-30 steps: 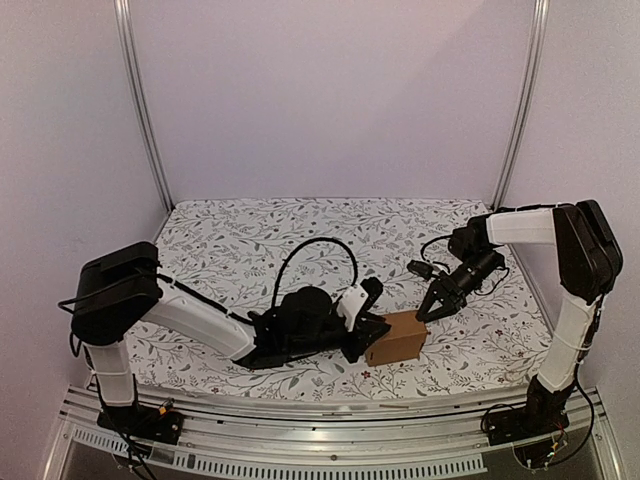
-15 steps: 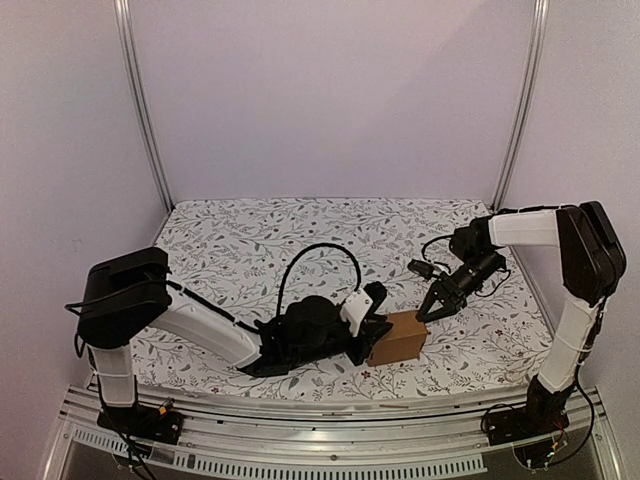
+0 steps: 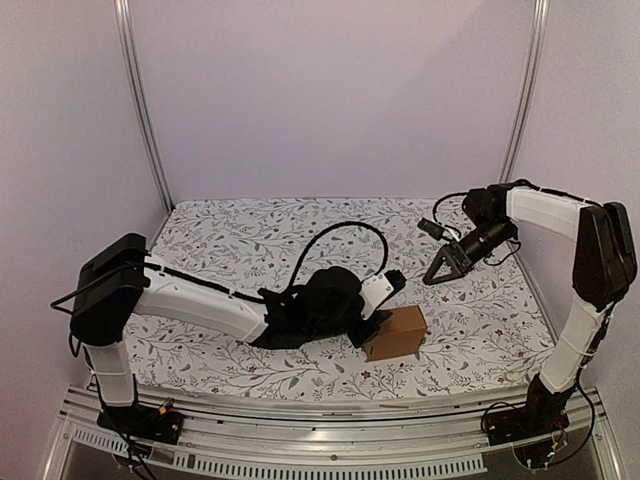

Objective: Fold the paper box

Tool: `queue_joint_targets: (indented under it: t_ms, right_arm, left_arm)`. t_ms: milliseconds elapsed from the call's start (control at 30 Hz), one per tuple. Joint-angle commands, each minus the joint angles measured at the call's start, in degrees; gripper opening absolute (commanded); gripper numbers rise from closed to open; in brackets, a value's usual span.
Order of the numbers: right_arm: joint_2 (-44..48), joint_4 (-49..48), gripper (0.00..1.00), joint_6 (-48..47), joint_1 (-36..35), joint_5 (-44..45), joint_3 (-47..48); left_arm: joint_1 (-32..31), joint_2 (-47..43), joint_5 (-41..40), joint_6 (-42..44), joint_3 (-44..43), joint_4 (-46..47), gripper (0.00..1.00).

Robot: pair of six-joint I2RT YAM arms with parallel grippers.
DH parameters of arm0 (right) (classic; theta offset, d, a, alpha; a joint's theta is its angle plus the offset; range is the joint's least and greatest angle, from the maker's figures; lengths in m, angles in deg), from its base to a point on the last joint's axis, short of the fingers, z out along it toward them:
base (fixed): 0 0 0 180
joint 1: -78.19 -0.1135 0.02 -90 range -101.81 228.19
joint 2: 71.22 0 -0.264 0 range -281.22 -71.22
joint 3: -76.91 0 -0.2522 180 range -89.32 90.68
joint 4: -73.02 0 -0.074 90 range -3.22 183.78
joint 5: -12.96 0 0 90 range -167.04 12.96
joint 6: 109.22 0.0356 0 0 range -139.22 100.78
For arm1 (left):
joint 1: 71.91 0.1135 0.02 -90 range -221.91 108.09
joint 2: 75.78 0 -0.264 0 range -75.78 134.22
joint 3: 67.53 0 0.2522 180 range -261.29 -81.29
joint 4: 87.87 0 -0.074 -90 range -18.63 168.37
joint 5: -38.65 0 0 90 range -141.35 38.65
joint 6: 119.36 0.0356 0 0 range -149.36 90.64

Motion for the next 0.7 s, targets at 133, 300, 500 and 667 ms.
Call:
queue_joint_targets:
  t_ms: [133,300,500,667]
  right_arm:
    - [14.4,-3.6,0.99,-0.8,9.1,8.4,15.5]
    - [26.3,-28.6,0.99,11.7,9.5,29.3,3.8]
    - [34.4,-45.0,0.99,21.0,9.5,45.5,-7.6]
    - [34.9,-50.2,0.99,24.7,9.5,46.0,-14.5]
  left_arm:
    - [5.4,-12.0,-8.3,6.7,-10.1,-19.8,0.61]
    - [10.7,-16.4,-17.5,-1.2,-11.4,-29.3,0.99]
    - [18.3,-20.7,-18.3,-9.6,-8.5,-40.0,1.0]
    - [20.0,-25.2,-16.9,-15.2,-1.3,-38.9,1.0]
